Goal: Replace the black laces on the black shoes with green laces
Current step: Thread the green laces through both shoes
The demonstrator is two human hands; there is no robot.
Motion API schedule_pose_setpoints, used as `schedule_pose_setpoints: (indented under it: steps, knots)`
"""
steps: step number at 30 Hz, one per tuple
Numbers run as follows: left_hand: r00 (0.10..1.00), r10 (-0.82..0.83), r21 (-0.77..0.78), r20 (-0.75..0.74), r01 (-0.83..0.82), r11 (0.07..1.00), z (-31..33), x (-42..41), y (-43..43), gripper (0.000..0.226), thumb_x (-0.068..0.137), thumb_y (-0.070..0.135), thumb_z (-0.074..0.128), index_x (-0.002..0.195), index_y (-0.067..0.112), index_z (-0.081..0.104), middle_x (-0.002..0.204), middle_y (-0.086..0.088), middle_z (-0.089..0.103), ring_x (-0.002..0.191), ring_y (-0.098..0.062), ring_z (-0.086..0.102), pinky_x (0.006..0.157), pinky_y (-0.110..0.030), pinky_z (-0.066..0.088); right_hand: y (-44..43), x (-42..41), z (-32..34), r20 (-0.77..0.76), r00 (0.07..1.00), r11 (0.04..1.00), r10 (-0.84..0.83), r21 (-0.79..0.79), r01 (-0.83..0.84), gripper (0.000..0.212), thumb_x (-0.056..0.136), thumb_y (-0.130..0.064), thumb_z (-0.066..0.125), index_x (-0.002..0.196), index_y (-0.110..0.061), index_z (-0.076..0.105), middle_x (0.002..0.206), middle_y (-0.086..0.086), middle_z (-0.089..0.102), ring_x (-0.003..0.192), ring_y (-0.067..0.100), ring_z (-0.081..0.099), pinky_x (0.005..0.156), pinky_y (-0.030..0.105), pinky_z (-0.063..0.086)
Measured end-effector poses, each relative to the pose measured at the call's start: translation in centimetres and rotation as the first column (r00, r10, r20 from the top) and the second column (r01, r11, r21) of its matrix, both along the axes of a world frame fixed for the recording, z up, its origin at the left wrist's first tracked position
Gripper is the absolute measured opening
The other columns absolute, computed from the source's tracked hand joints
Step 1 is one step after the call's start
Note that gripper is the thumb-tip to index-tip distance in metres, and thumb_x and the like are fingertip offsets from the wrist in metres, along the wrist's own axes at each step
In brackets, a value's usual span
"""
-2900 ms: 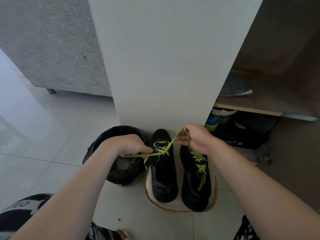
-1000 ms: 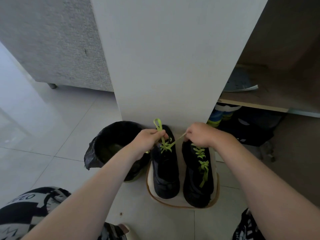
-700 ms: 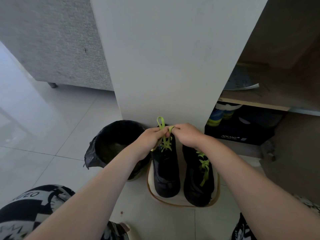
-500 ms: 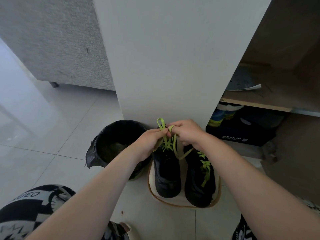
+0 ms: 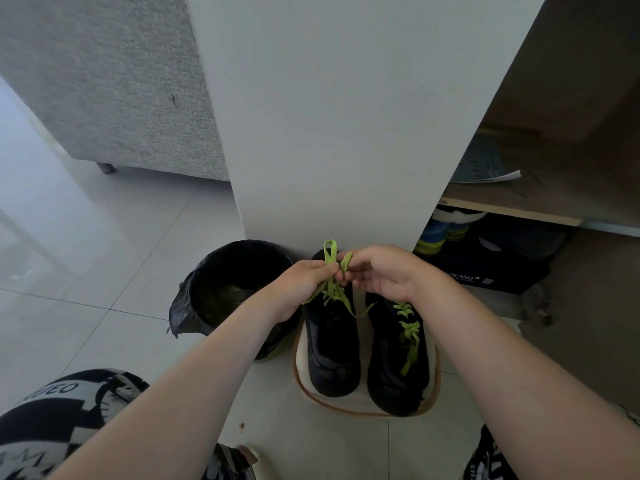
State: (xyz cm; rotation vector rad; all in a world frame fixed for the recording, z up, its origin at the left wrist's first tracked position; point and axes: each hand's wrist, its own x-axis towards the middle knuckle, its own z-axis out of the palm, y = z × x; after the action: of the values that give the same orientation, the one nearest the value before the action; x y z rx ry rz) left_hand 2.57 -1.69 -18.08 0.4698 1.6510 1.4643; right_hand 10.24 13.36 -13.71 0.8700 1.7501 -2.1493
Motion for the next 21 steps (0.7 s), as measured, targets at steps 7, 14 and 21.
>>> schedule_pose_setpoints:
  steps: [7, 14, 21]
  knots:
    - [0.999, -0.008, -0.031, -0.052, 0.006, 1.0, -0.2, 0.1, -0.2, 0.025, 0.097, 0.037, 0.059, 0.089, 0.021, 0.076, 0.092, -0.001, 0.075, 0.085, -0.012, 0.067, 0.077, -0.024, 0.045, 0.0, 0.3, -0.6, -0.058, 0.997, 0.991, 0.049, 0.126, -0.042, 0.018, 0.09, 0.003, 0.066, 0.106, -0.001, 0.073, 0.075, 0.008, 0.07, 0.065, 0.014, 0.064, 0.061, 0.023, 0.057]
    - [1.0, 0.027, -0.018, 0.006, -0.027, 0.999, 0.0, 0.0, -0.4, 0.027, 0.099, 0.032, 0.057, 0.098, 0.012, 0.074, 0.094, -0.006, 0.075, 0.085, -0.015, 0.067, 0.075, -0.022, 0.048, 0.4, 1.0, 0.4, -0.114, 0.982, 0.985, 0.152, 0.094, -0.142, 0.031, 0.088, 0.018, 0.058, 0.108, -0.002, 0.07, 0.095, 0.015, 0.073, 0.09, 0.022, 0.071, 0.085, 0.032, 0.061]
    - [0.999, -0.008, -0.095, -0.045, 0.003, 0.995, -0.2, 0.1, -0.2, 0.026, 0.098, 0.033, 0.058, 0.089, 0.019, 0.077, 0.092, -0.003, 0.074, 0.083, -0.013, 0.063, 0.075, -0.026, 0.043, -0.5, 0.7, 0.1, -0.128, 0.98, 0.864, 0.155, 0.499, -0.072, 0.016, 0.094, -0.005, 0.065, 0.085, -0.013, 0.076, 0.074, 0.007, 0.075, 0.064, 0.014, 0.065, 0.066, 0.023, 0.058]
